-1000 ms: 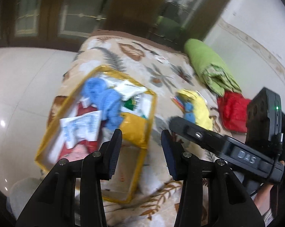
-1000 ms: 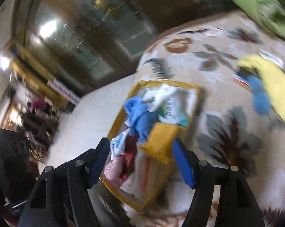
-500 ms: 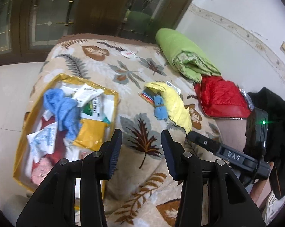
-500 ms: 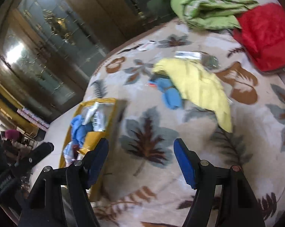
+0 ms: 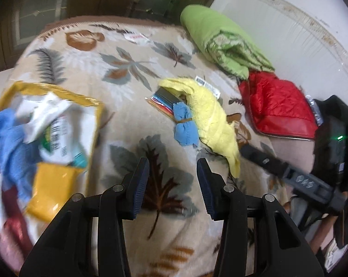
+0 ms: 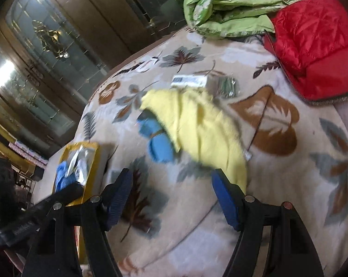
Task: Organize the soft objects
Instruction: 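Move both tools back toward the yellow towel and blue rolled cloth, then grasp the blue rolled cloth with the left tool while the right tool grasps the yellow towel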
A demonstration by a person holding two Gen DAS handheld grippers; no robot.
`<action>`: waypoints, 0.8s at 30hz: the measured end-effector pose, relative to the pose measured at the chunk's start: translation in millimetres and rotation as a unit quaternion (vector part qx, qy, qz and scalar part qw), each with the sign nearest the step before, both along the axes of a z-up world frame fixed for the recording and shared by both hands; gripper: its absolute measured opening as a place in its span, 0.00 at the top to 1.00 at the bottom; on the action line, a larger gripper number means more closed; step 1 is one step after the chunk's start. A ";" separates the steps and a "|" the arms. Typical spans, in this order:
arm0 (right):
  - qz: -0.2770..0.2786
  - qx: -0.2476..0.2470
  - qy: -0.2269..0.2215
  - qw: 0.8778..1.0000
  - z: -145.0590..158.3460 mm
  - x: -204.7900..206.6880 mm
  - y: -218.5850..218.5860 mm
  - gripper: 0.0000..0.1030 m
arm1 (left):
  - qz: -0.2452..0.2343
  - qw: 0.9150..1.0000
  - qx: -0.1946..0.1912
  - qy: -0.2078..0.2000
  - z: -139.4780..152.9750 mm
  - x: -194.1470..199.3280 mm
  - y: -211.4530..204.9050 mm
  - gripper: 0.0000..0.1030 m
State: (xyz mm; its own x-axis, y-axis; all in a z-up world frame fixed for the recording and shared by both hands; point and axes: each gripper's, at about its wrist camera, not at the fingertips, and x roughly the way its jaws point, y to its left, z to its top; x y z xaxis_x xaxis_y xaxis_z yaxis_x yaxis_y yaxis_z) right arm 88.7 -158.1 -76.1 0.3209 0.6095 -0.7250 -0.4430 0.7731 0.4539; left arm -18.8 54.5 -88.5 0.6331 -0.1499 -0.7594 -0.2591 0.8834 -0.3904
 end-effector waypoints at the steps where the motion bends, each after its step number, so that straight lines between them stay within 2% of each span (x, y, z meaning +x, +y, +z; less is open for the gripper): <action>1: 0.000 0.003 0.003 1.000 0.1 5.6 0.1 0.31 | -0.004 1.000 -0.003 0.003 -4.4 8.2 -0.9 0.59; 6: -0.008 -0.007 0.009 1.000 -4.4 21.2 -0.7 0.31 | -0.016 0.999 -0.017 0.027 -29.6 61.8 -5.1 0.59; 13: -0.015 -0.016 0.017 1.000 -9.4 34.2 0.8 0.31 | -0.032 0.997 -0.031 0.062 -50.7 121.0 -16.1 0.59; 14: -0.014 -0.017 0.017 1.000 -8.8 35.6 1.8 0.31 | -0.034 0.997 -0.024 0.069 -53.0 126.4 -18.0 0.70; 15: -0.012 -0.017 0.015 1.000 -7.9 36.8 3.7 0.31 | -0.036 0.996 -0.018 0.079 -57.1 131.9 -18.6 0.76; 20: 0.001 -0.021 0.003 1.000 -1.3 48.1 20.8 0.31 | -0.039 0.996 -0.050 0.058 -55.1 119.9 -7.6 0.80; 24: 0.012 -0.037 -0.020 0.999 5.2 66.0 49.6 0.31 | -0.031 0.995 -0.086 0.039 -48.0 87.9 9.5 0.81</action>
State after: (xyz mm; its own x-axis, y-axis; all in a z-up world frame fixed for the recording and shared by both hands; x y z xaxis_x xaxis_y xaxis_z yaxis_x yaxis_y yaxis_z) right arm 154.7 -108.5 -70.9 0.3353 0.5626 -0.7557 -0.4789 0.7925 0.3775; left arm 69.1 64.0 -136.5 0.5591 -0.3186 -0.7654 -0.2417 0.8205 -0.5181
